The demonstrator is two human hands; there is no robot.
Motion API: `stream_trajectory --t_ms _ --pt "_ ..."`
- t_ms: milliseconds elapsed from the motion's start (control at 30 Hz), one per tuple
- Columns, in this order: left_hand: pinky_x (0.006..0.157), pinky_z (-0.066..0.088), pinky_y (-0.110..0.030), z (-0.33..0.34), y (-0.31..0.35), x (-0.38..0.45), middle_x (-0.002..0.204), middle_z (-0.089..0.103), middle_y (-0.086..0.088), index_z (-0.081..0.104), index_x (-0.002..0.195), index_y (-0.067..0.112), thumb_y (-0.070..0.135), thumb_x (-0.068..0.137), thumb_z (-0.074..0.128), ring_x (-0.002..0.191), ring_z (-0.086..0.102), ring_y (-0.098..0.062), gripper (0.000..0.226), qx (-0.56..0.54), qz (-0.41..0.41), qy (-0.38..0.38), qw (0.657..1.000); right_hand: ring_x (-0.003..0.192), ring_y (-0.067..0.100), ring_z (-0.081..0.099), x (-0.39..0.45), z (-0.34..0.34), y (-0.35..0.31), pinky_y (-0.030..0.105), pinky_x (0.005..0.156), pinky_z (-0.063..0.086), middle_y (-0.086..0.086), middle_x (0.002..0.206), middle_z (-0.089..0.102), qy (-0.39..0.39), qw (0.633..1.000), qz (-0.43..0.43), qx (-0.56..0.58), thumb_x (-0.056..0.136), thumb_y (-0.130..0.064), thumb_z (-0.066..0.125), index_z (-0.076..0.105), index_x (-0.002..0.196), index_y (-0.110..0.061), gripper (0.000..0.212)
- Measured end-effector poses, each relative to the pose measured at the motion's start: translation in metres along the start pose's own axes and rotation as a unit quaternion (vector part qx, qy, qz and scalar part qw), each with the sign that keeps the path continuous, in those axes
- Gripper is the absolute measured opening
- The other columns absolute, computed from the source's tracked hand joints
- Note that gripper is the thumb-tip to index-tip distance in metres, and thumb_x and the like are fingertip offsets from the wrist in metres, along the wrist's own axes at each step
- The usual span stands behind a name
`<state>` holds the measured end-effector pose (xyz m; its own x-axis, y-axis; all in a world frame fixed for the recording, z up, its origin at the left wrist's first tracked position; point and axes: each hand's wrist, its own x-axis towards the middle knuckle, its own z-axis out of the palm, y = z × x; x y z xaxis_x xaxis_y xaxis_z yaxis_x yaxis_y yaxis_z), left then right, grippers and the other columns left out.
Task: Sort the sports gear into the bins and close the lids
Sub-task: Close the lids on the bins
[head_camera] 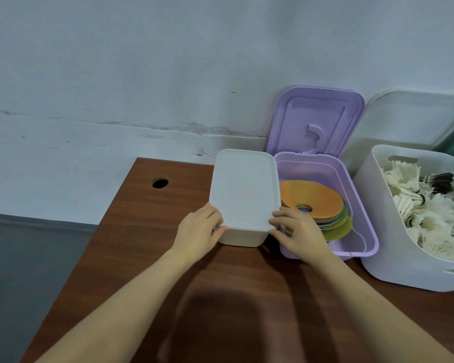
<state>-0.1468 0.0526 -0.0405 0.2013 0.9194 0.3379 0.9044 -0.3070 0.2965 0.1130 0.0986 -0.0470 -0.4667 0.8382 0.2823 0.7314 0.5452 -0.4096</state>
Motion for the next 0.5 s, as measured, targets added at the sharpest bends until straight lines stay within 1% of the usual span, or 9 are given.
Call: stream_trajectory --t_ms 67,100,133,167,233,267,333,400,500 --pt "0.057 0.038 -0.022 -0.004 -0.003 0.004 0.103 0.062 0.002 0.066 0.092 0.015 0.032 0.088 0.06 0.068 0.059 -0.014 0.019 0.017 -0.004 -0.004 1.0 0.098 0.015 0.059 0.007 -0.006 -0.004 0.033 0.082 0.043 -0.007 0.105 0.066 -0.009 0.999 -0.001 -0.032 0.083 -0.047 0.051 0.072 0.099 -0.022 0.036" --pt "0.059 0.043 -0.025 -0.004 -0.005 0.007 0.113 0.062 -0.001 0.066 0.098 0.014 0.035 0.091 0.054 0.071 0.061 -0.017 0.025 0.034 -0.011 -0.006 0.999 0.097 0.015 0.057 0.011 -0.007 -0.006 0.032 0.081 0.039 -0.008 0.107 0.065 -0.011 0.999 0.005 -0.04 0.084 -0.05 0.045 0.07 0.102 -0.024 0.04" --pt "0.066 0.046 -0.03 -0.004 -0.006 0.012 0.122 0.06 -0.003 0.066 0.104 0.015 0.038 0.093 0.047 0.078 0.064 -0.019 0.032 0.055 -0.016 -0.015 0.998 0.097 0.017 0.056 0.015 -0.007 -0.007 0.031 0.081 0.036 -0.008 0.11 0.064 -0.012 0.999 0.011 -0.045 0.085 -0.05 0.041 0.069 0.104 -0.025 0.043" --pt "0.078 0.046 -0.033 -0.003 -0.007 0.019 0.13 0.056 -0.004 0.065 0.109 0.016 0.042 0.094 0.039 0.091 0.063 -0.021 0.04 0.072 -0.024 -0.037 0.996 0.098 0.019 0.055 0.02 -0.007 -0.009 0.031 0.081 0.035 -0.007 0.113 0.063 -0.011 0.999 0.018 -0.049 0.086 -0.05 0.04 0.069 0.106 -0.025 0.043" --pt "0.096 0.036 -0.034 0.002 -0.009 0.035 0.14 0.046 -0.007 0.058 0.119 0.015 0.044 0.096 0.032 0.118 0.051 -0.021 0.044 0.087 -0.04 -0.092 0.991 0.106 0.024 0.052 0.032 -0.003 -0.009 0.032 0.084 0.032 -0.003 0.124 0.059 -0.016 0.997 0.039 -0.067 0.089 -0.046 0.044 0.065 0.112 -0.025 0.038" --pt "0.101 0.031 -0.034 0.005 -0.01 0.043 0.143 0.041 -0.007 0.052 0.125 0.015 0.043 0.097 0.031 0.126 0.042 -0.02 0.045 0.09 -0.047 -0.115 0.988 0.112 0.026 0.049 0.04 -0.001 -0.009 0.034 0.088 0.031 -0.001 0.132 0.054 -0.026 0.995 0.056 -0.076 0.091 -0.042 0.048 0.062 0.118 -0.024 0.036" --pt "0.11 0.022 -0.035 0.011 -0.01 0.059 0.15 0.029 -0.008 0.036 0.139 0.014 0.043 0.098 0.028 0.138 0.024 -0.021 0.051 0.099 -0.067 -0.153 0.981 0.125 0.028 0.04 0.054 0.003 -0.004 0.036 0.097 0.027 0.003 0.146 0.039 -0.053 0.99 0.091 -0.094 0.095 -0.038 0.047 0.051 0.132 -0.022 0.041" --pt "0.115 0.011 -0.038 0.015 -0.01 0.076 0.156 0.014 -0.009 0.019 0.147 0.014 0.046 0.098 0.024 0.144 0.009 -0.023 0.059 0.107 -0.099 -0.192 0.97 0.136 0.027 0.029 0.067 0.005 0.002 0.037 0.105 0.022 0.004 0.154 0.024 -0.083 0.983 0.118 -0.11 0.097 -0.04 0.041 0.037 0.142 -0.022 0.048" --pt "0.116 0.003 -0.04 0.021 -0.008 0.098 0.157 0.002 -0.011 0.007 0.15 0.014 0.047 0.098 0.019 0.144 -0.001 -0.024 0.062 0.115 -0.139 -0.217 0.959 0.142 0.022 0.017 0.082 0.01 0.014 0.037 0.11 0.013 0.002 0.158 0.012 -0.106 0.977 0.127 -0.137 0.098 -0.046 0.033 0.024 0.147 -0.025 0.054"
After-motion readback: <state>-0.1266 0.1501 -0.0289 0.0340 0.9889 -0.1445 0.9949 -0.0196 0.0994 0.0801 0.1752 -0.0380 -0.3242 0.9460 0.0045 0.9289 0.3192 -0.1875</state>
